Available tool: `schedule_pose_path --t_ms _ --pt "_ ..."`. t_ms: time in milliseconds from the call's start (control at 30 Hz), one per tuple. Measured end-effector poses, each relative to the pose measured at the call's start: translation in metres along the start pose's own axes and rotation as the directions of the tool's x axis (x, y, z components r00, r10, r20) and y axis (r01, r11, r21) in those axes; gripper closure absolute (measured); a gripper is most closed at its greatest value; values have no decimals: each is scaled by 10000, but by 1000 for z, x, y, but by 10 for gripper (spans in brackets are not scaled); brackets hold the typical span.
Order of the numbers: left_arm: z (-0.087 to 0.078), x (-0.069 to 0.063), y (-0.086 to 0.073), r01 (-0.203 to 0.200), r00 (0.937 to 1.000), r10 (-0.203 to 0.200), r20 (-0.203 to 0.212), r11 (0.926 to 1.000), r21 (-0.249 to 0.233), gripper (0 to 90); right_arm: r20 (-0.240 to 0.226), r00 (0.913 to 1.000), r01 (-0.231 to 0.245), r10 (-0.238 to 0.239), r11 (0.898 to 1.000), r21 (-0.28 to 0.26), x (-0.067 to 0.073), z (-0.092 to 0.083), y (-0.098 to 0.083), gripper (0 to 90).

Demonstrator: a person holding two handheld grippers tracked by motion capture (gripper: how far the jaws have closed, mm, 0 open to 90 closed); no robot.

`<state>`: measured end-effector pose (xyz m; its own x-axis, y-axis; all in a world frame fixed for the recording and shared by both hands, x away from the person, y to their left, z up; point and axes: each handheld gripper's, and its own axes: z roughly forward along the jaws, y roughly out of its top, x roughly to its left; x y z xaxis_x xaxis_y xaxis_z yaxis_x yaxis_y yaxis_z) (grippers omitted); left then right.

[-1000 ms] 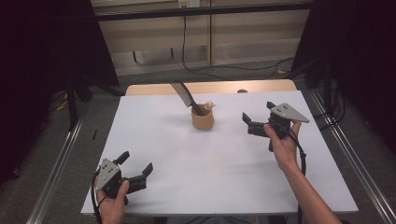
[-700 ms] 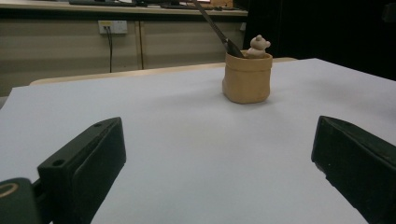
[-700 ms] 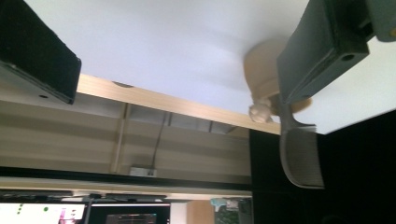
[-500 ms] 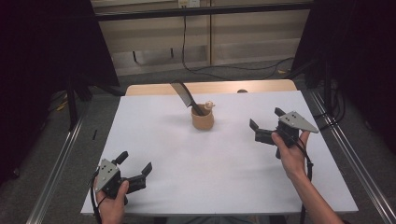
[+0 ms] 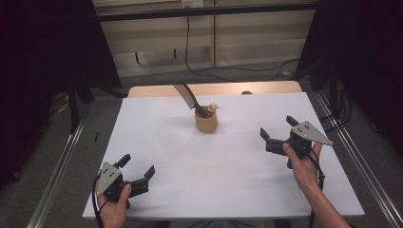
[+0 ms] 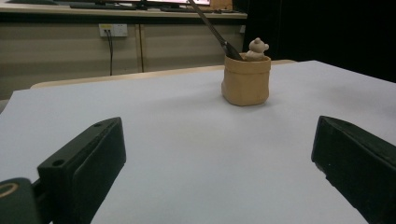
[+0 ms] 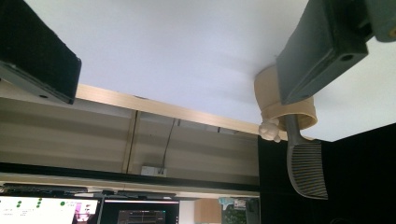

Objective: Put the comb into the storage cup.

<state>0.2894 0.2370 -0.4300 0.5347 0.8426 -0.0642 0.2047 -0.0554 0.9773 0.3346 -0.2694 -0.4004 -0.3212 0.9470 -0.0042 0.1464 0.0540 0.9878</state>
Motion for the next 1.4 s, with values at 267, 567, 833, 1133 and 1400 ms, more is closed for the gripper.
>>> schedule_pose_path --t_ms 267,567,833,1133,1400 --pt "0 -1 0 -14 10000 14 -8 10000 -22 32 14 9999 -168 168 9997 165 -4 -15 -9 0" --pt "-2 0 1 203 9998 -204 -89 9997 -137 32 104 9997 -241 242 9997 -74 -9 -37 -17 0" --pt "-3 0 1 258 9996 -260 -138 9996 -120 32 92 9989 -457 458 9989 -124 -8 -54 -22 0" --pt "-4 -2 1 323 9993 -326 -177 9994 -143 31 299 9986 -427 428 9991 -44 -11 -71 -27 0" --pt "-6 -5 2 248 9996 -249 -98 9997 -71 32 324 9991 -261 257 9996 116 -14 -85 -34 0"
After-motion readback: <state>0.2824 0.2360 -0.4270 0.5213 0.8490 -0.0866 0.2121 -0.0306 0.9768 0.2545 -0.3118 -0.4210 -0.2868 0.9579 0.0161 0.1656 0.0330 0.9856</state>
